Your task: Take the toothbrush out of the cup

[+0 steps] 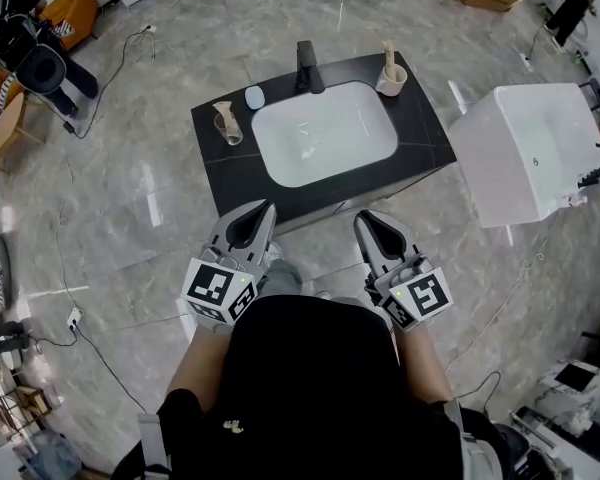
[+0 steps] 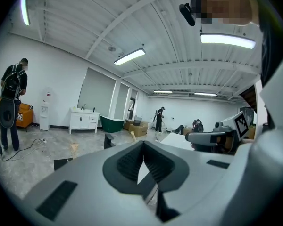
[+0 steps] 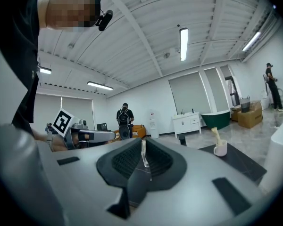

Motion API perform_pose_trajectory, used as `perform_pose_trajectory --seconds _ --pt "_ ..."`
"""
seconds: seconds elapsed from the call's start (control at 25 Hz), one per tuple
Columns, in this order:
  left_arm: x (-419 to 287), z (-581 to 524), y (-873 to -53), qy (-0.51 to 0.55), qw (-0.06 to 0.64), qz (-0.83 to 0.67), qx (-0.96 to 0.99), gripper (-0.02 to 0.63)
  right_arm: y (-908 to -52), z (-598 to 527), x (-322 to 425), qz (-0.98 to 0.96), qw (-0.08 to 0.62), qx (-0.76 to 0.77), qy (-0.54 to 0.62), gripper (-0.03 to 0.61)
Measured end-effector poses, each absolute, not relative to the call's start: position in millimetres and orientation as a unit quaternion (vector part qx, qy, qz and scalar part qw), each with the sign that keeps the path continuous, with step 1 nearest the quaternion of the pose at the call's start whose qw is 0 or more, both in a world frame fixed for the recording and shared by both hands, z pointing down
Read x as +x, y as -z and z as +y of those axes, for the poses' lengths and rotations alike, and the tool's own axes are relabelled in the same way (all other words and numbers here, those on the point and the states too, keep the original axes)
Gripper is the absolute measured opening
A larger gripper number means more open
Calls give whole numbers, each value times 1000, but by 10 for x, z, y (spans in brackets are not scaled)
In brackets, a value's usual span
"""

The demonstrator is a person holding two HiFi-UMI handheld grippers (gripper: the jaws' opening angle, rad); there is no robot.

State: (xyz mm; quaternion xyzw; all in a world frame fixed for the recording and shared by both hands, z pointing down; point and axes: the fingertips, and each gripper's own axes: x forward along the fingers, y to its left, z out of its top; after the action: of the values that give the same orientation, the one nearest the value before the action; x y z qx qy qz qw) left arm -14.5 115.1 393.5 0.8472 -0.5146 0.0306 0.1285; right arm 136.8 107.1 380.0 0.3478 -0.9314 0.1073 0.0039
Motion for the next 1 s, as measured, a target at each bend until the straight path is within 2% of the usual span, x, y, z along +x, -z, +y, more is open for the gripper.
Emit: perform_pose_trajectory --seconds 0.56,1.0 --pt "-1166 205 -4140 -37 155 -493 855 23 -3804 43 423 -918 5 379 -114 46" --pt "-1518 -88 -4271 -51 174 -526 831 25 -3782 -320 195 -922 15 368 -119 46"
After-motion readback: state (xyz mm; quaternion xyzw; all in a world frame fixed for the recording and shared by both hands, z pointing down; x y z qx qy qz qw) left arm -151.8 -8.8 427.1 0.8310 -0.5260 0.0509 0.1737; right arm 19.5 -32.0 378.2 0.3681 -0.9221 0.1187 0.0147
